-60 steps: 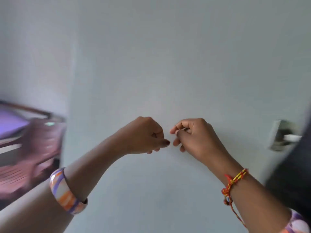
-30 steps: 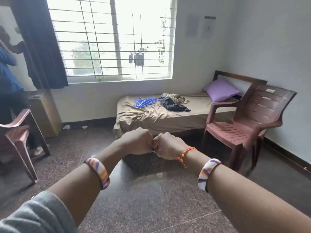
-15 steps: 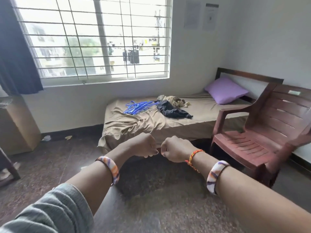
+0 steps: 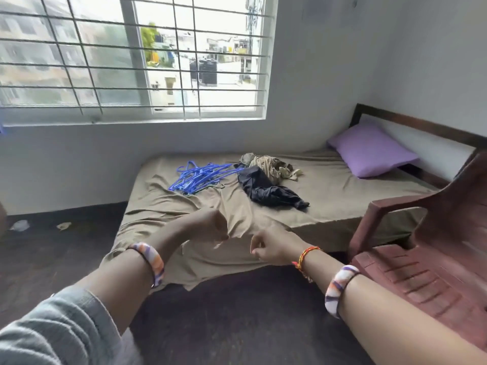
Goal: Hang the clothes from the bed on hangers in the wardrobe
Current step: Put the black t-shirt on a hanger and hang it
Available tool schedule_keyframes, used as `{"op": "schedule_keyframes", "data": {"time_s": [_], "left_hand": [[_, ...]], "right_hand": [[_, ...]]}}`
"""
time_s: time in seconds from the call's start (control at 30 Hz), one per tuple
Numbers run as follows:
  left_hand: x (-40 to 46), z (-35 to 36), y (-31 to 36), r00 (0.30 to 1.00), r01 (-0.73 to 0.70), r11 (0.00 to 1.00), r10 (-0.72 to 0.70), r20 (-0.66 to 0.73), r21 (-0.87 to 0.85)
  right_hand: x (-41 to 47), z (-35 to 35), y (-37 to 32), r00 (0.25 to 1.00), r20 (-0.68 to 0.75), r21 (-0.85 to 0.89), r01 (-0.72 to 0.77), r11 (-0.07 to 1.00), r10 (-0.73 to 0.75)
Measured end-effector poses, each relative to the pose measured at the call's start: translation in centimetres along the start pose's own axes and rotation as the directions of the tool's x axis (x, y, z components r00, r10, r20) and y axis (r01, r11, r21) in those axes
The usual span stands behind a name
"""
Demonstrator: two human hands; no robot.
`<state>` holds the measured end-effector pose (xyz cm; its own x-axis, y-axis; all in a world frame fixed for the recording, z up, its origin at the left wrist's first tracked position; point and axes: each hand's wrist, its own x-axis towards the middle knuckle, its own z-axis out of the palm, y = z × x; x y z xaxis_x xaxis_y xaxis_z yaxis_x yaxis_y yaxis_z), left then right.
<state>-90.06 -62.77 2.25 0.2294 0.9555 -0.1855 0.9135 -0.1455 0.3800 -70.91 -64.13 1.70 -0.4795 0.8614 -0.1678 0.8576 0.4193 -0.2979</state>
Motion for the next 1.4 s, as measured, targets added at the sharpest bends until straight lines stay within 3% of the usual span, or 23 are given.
{"op": "schedule_keyframes", "data": {"time_s": [0.1, 0.37, 0.6, 0.77, 0.97, 1.13, 1.2, 1.3, 1.37, 1.4], "left_hand": [[9.1, -1.5, -1.7, 0.998, 0.006, 0.996, -0.001, 0.057, -0.088], [27.9, -4.1, -2.7, 0.966, 0.035, 0.994, -0.006, 0.258, -0.105], [44.1, -2.7, -5.1, 0.959, 0.102, 0.951, -0.016, 0.285, -0.290], [56.3, 0.0, -7.8, 0.931, 0.307, 0.854, -0.177, 0.320, -0.420], [65.1, 4.3, -9.1, 0.812, 0.575, 0.617, -0.348, 0.469, -0.538], [68.4, 6.4, -10.2, 0.737, 0.655, 0.625, -0.404, 0.542, -0.425], [69.0, 6.8, -10.6, 0.715, 0.678, 0.606, -0.416, 0.562, -0.415], [69.6, 7.2, -10.9, 0.703, 0.706, 0.523, -0.443, 0.556, -0.477], [70.0, 7.6, -10.8, 0.690, 0.715, 0.354, -0.499, 0.525, -0.602], [70.1, 7.7, -10.8, 0.671, 0.711, 0.258, -0.526, 0.522, -0.653]], "right_hand": [[7.3, -1.6, 3.8, 1.000, 0.015, 0.068, -0.025, 0.997, 0.024], [22.1, -3.3, 15.0, 0.980, 0.124, 0.176, -0.175, 0.969, 0.155], [36.3, -2.9, 25.3, 0.961, 0.214, 0.191, -0.217, 0.957, 0.176], [47.5, -0.9, 34.2, 0.952, 0.210, 0.269, -0.275, 0.923, 0.223], [55.9, 1.9, 41.6, 0.906, 0.342, 0.155, -0.316, 0.936, 0.249], [59.6, 3.3, 45.5, 0.788, 0.503, 0.059, -0.441, 0.895, 0.355], [60.4, 4.1, 46.0, 0.776, 0.475, 0.134, -0.529, 0.838, 0.414], [60.9, 4.3, 44.7, 0.808, 0.343, 0.449, -0.590, 0.672, 0.480], [60.3, 4.0, 42.6, 0.861, 0.382, 0.650, -0.509, 0.564, 0.337], [59.8, 3.8, 41.2, 0.893, 0.402, 0.688, -0.440, 0.577, 0.203]]}}
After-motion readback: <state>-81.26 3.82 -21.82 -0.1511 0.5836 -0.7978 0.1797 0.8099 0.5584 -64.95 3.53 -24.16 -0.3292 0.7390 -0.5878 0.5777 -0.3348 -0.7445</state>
